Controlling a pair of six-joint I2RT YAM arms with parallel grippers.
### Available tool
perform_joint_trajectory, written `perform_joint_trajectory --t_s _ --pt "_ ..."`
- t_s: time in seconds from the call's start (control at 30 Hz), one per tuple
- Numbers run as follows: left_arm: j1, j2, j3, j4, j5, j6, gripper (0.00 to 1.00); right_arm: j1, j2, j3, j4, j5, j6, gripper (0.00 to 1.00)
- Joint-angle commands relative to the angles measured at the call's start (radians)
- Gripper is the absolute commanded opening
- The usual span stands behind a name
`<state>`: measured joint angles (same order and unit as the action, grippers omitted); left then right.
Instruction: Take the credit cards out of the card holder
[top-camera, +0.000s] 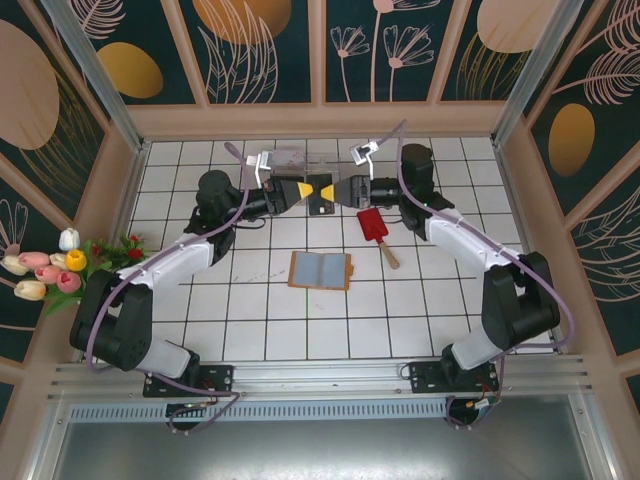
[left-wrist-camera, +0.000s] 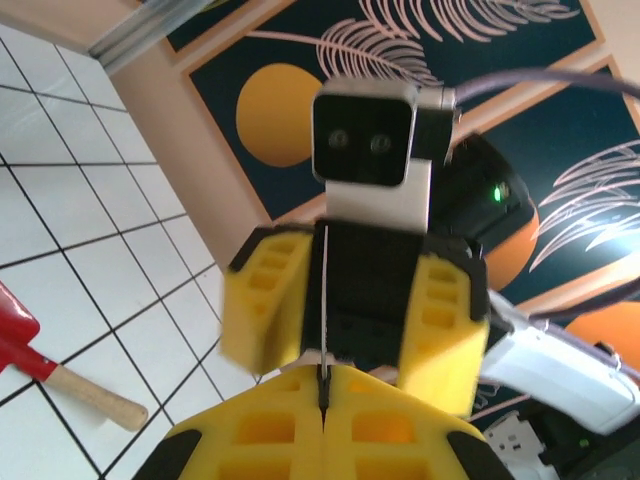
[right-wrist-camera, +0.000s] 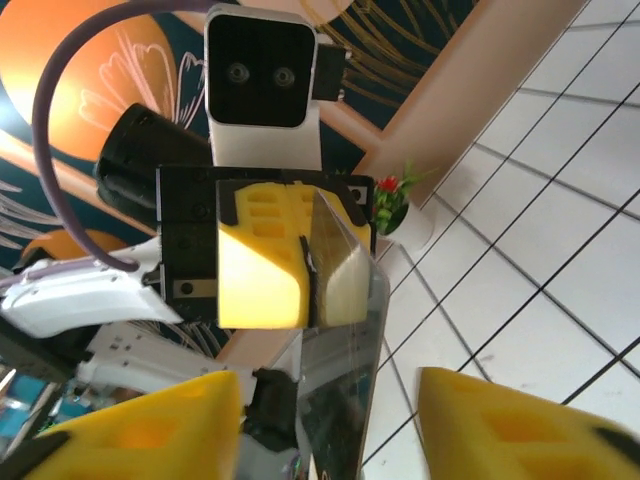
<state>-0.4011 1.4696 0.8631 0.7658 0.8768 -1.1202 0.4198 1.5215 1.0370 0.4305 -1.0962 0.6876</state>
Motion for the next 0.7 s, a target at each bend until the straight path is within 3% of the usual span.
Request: perform_joint_trajectory --t_s 0.0,0.17,0.43,0.67 --pt "-0.001 -0.027 -0.033 0.119 -0.104 -0.090 0.00 0.031 -0.072 -0.074 0.204 0.180 0.151 0.58" --pt "-0.001 -0.031 -0.072 0.199 -0.184 -0.167 0.00 0.084 -0.092 -0.150 0.359 0.353 0.290 0.57" --pt "-0.001 -0.039 -0.096 0.201 -0.224 -0.184 0.00 0.107 -0.086 -0.173 0.428 0.413 0.349 0.36" --pt "0.001 -0.022 -0.100 0.205 -0.218 -0.197 0.00 0.111 -0.078 -0.184 0.447 0.396 0.323 0.11"
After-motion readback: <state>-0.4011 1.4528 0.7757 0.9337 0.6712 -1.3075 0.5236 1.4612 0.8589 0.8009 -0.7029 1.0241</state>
